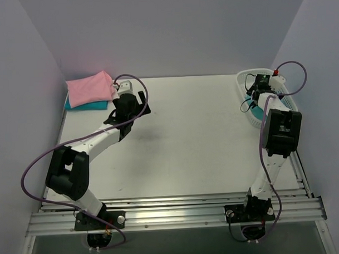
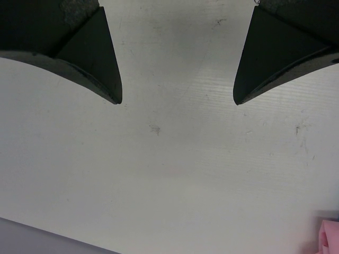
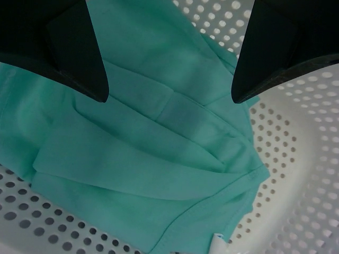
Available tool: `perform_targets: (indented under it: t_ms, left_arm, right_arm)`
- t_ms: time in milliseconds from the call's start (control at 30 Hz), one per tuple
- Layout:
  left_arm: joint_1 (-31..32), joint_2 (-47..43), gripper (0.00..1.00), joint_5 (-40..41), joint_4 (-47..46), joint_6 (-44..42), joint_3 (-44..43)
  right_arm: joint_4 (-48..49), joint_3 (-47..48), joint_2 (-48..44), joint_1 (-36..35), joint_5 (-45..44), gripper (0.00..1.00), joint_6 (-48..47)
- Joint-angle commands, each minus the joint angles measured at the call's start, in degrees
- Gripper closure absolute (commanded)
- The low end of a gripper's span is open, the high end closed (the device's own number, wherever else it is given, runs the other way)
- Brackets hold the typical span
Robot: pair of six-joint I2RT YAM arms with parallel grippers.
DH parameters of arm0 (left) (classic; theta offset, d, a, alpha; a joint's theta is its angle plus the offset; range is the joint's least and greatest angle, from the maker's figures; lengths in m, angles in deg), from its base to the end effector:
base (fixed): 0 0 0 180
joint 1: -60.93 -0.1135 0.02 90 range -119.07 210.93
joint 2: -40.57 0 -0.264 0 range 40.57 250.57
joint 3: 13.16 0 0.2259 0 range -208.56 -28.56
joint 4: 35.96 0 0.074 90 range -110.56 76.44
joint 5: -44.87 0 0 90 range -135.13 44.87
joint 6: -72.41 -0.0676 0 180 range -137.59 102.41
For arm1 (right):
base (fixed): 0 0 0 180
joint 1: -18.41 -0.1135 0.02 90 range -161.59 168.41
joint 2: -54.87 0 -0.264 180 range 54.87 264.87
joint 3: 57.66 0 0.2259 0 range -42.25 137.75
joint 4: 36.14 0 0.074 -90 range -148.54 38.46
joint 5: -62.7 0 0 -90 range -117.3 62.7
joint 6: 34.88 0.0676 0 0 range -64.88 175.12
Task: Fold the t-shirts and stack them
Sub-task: Grab the tshirt from the pile
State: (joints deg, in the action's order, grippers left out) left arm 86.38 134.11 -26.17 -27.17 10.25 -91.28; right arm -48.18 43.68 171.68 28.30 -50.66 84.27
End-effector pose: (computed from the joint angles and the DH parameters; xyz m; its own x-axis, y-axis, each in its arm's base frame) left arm 0.3524 -0.1434 0.2604 -0.3923 -0.3025 -0.8687 -0.0502 0.9500 -0.3081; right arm 0.4658 -0.1084 0.2260 -0.1518 0.4804 -0.8638 0.6619 0.6984 0.2721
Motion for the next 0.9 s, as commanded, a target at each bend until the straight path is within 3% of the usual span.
perform_targets:
  t_ms: [0, 267, 433, 633, 700, 767, 800, 867]
  left_arm:
    - [-0.3, -1.7, 0.05, -0.9, -1.5, -0.9, -0.2]
    - [-0.9, -1.6, 0.05, -0.5, -2.3, -0.9, 0.6]
    - [-1.2, -1.3, 0.05, -0.4, -2.3, -0.9, 0.7]
    - [-1.5, -1.6, 0.05, -0.3, -2.4, -0.9, 1.0]
    - [-1.6, -1.8, 0.05, -0.2, -2.4, -0.9, 1.2]
    - [-1.8, -1.9, 0.05, -0.3, -2.5, -0.9, 1.4]
    - [-1.9, -1.9, 0.05, -0.2, -2.5, -0.9, 1.4]
    - [-1.9, -1.9, 0.05, -0.3, -2.4, -0.9, 1.4]
  right_arm:
    - [-0.5, 5.0, 2.3, -0.6, 3.5, 0.03, 0.6]
    - [-2.4, 11.4, 9.4, 0.2, 3.8, 0.05, 0.8]
    - [-0.7, 9.4, 11.1, 2.5, 5.6, 0.22, 2.3]
    - [-1.0, 8.6, 12.5, 4.8, 6.9, 0.27, 3.7]
    - [-1.0, 8.7, 13.0, 5.5, 7.4, 0.37, 3.8]
    - [-1.2, 9.0, 13.5, 5.8, 7.9, 0.58, 4.0]
    - [-1.2, 9.0, 13.7, 6.1, 8.2, 0.75, 3.9]
    - [-1.4, 9.5, 14.1, 6.2, 8.4, 0.90, 3.7]
